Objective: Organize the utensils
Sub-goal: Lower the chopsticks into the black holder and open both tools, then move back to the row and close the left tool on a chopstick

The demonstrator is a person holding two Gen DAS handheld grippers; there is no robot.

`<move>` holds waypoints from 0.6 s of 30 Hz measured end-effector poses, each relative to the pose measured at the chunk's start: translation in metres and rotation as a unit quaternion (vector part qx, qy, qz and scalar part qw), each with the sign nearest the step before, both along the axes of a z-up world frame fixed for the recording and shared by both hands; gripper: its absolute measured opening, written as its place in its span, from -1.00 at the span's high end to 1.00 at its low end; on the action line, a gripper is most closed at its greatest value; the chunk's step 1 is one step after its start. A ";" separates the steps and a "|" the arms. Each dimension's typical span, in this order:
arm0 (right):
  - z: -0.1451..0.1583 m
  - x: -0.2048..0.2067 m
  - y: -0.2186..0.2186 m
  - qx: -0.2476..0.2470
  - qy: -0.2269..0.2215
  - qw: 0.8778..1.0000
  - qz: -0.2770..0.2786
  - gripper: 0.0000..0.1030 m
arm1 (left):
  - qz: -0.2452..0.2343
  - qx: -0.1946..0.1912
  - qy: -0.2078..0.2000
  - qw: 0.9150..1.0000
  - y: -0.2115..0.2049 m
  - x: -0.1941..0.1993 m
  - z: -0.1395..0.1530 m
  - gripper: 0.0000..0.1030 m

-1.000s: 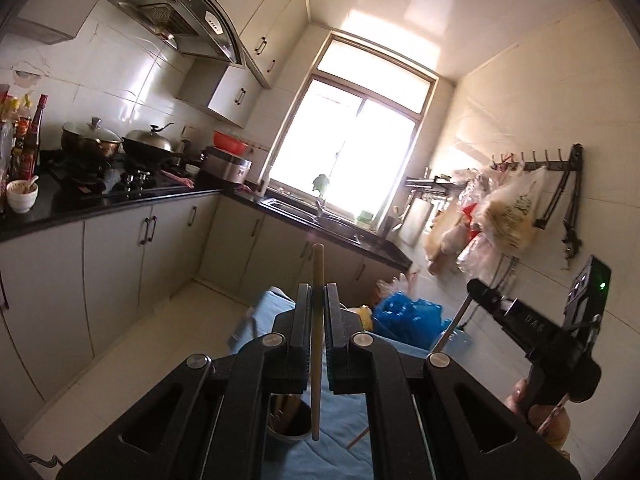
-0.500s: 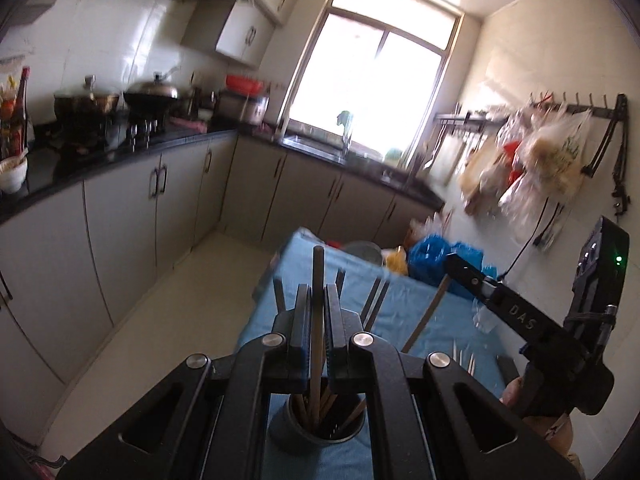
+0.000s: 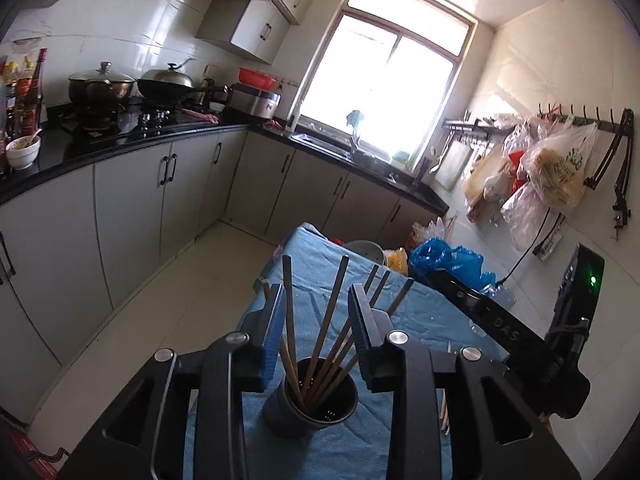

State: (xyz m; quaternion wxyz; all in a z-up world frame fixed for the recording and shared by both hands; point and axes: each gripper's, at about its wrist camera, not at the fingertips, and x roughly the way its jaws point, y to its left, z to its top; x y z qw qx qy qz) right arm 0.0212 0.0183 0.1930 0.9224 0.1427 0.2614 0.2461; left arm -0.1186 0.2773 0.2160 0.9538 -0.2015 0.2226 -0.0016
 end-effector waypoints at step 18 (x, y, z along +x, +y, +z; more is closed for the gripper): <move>-0.078 -0.085 -0.159 0.028 0.104 0.984 -0.139 -0.14 | -0.030 0.034 0.043 0.998 -0.071 -0.056 -0.025 0.27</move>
